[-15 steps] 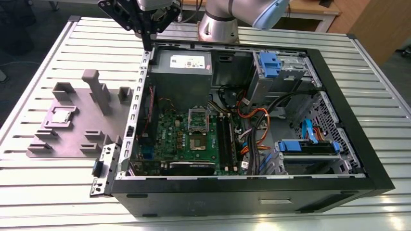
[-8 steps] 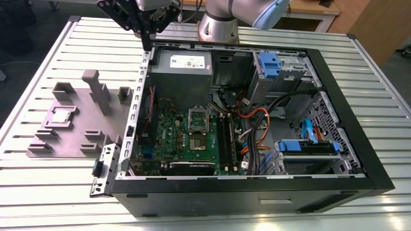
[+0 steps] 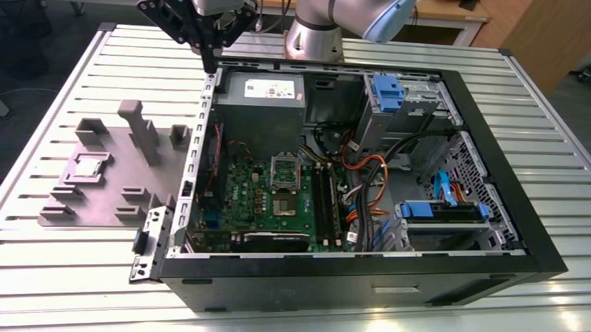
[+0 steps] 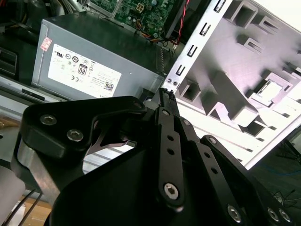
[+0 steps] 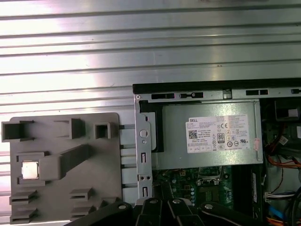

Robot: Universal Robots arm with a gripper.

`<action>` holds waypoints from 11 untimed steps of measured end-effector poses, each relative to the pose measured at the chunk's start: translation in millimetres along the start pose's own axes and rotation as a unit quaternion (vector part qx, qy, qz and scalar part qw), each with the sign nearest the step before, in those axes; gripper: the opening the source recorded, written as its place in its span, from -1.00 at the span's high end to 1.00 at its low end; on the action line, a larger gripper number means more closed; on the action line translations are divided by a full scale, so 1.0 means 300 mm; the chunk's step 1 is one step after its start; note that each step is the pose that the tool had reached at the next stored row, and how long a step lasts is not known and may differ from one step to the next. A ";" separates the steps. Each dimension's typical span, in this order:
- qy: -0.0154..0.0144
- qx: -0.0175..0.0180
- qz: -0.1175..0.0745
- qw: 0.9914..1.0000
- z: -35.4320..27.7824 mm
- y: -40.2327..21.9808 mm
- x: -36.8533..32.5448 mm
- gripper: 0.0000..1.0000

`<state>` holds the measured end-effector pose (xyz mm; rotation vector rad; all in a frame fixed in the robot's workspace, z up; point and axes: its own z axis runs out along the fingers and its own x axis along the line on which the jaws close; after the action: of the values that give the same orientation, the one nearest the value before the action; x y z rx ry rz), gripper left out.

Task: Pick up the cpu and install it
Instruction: 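Reach for the cpu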

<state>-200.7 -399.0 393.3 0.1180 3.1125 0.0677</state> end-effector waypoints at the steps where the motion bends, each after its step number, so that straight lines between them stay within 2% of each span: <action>1: 0.000 0.000 0.000 1.000 0.000 0.000 0.001 0.79; 11: 0.000 0.000 0.000 1.000 0.000 -0.001 0.008 0.79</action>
<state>-203.0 -399.0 393.3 0.1180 3.1125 0.0676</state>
